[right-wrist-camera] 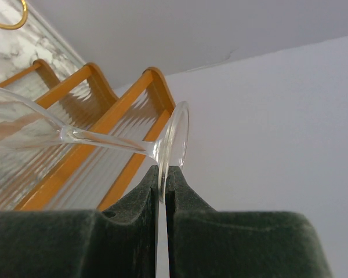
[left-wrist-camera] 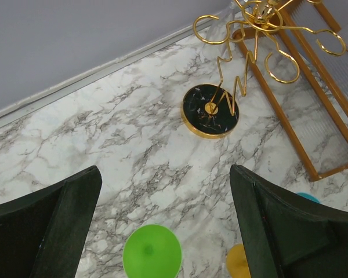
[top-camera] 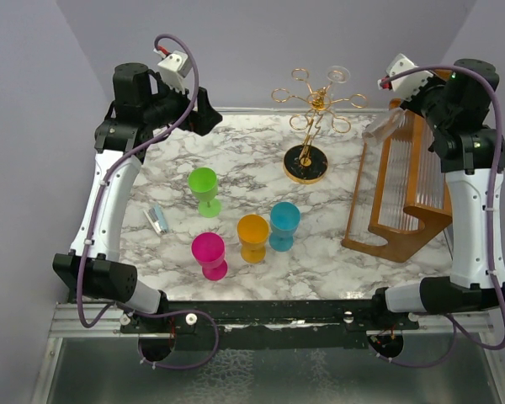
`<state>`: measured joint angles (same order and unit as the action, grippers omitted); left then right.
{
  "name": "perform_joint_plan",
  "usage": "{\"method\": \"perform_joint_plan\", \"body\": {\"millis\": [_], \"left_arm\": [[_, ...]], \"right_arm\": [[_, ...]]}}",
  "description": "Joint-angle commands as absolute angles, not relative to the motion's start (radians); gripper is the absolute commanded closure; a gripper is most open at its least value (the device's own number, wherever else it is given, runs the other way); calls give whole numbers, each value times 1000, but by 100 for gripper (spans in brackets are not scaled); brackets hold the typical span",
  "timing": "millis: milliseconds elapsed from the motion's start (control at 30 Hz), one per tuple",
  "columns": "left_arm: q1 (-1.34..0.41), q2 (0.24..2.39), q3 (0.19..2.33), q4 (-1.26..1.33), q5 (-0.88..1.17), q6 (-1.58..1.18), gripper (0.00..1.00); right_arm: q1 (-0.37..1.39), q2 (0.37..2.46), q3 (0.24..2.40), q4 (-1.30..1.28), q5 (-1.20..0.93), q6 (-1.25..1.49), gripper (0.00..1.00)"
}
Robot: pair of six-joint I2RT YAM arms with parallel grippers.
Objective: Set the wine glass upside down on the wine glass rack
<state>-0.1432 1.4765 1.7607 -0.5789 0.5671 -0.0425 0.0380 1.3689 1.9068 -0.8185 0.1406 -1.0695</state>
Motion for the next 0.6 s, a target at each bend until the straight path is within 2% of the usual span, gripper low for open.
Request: {"method": "perform_joint_plan", "body": {"millis": [0,567], "left_arm": [[-138,1482,1797,-583,558,-37,6],[-137,1488,1793,-589,545,-19,6]], "right_arm": [[56,1382,1876,-852,105,-1133,99],[89,1530,1863,-827,-164,-1316,99]]}}
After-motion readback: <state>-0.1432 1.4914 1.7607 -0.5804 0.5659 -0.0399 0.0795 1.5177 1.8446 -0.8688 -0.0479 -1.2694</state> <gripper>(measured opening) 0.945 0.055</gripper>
